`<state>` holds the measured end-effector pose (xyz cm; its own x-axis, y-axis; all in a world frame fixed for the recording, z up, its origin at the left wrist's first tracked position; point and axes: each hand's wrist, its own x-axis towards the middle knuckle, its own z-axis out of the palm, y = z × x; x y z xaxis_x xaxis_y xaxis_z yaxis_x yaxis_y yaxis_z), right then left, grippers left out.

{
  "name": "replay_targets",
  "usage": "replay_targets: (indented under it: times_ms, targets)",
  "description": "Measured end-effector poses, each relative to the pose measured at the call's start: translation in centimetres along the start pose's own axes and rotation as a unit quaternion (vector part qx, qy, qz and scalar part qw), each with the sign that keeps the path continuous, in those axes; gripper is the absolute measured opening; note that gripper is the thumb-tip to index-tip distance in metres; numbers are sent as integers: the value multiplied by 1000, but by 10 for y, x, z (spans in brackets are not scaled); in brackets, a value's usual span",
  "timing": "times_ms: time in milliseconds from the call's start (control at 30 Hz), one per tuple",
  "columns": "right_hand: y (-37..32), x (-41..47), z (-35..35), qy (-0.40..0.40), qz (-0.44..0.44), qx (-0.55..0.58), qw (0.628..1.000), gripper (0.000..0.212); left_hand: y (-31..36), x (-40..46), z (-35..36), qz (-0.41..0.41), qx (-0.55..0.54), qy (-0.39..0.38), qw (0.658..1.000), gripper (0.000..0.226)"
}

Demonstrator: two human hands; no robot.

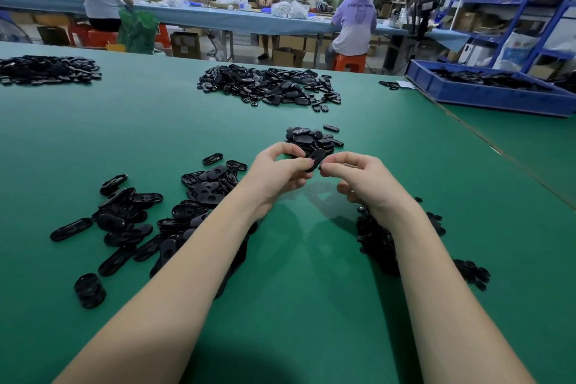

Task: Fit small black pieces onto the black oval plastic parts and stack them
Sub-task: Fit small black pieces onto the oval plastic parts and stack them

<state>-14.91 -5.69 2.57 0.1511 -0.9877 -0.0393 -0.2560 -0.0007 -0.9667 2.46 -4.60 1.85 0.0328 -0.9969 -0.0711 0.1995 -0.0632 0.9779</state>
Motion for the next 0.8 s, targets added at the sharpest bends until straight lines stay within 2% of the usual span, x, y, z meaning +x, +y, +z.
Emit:
replay_targets:
  times_ms: [233, 467, 800]
  targets:
    - [-2, -1, -1, 17, 3, 27, 999, 5, -2, -3, 1, 23, -9, -34, 999, 43]
    - [-5, -1, 0, 41, 16, 11, 999, 4, -3, -2, 0, 54, 56, -22, 997, 25]
    - [-4, -2, 2, 79, 32, 1, 996, 9, -2, -2, 1, 76, 99, -32, 992, 19]
